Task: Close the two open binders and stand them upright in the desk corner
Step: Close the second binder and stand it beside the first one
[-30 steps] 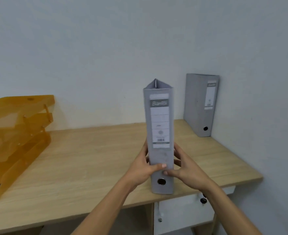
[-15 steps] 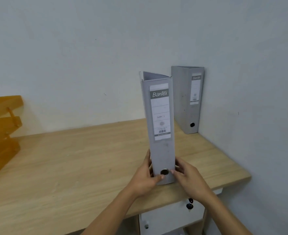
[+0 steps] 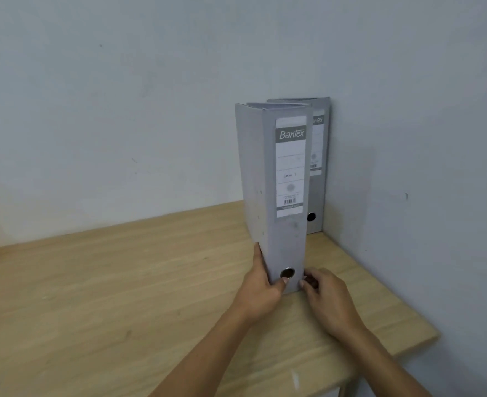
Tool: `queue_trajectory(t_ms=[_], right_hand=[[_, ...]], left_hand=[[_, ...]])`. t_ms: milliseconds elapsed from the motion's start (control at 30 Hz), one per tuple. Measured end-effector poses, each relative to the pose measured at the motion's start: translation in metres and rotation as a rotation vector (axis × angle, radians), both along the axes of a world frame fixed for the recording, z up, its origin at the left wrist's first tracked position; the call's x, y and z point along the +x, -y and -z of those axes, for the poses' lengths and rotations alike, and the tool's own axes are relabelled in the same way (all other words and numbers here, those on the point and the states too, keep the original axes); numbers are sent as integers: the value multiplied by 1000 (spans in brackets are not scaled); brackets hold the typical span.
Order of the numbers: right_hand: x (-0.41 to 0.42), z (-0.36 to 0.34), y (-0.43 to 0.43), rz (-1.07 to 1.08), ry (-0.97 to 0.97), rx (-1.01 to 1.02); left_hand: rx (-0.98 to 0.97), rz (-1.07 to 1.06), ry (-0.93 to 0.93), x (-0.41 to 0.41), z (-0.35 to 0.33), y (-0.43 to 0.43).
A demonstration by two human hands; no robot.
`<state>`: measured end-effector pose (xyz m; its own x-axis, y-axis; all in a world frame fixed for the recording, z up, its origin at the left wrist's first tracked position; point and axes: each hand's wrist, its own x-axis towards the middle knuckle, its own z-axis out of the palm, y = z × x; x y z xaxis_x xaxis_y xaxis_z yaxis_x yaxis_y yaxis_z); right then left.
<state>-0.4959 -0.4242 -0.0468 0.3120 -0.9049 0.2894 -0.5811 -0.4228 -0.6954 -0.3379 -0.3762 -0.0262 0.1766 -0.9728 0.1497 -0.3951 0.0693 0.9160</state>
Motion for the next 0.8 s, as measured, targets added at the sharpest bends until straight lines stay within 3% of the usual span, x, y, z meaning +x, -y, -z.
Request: queue_trajectory(t_ms=[500,800], right_hand=[[24,0,114,133,-120,-5],[36,-4,143,344,-237,-62]], left_hand=[[25,-97,14,11,5,115],[31,-129,71,18,9,154]])
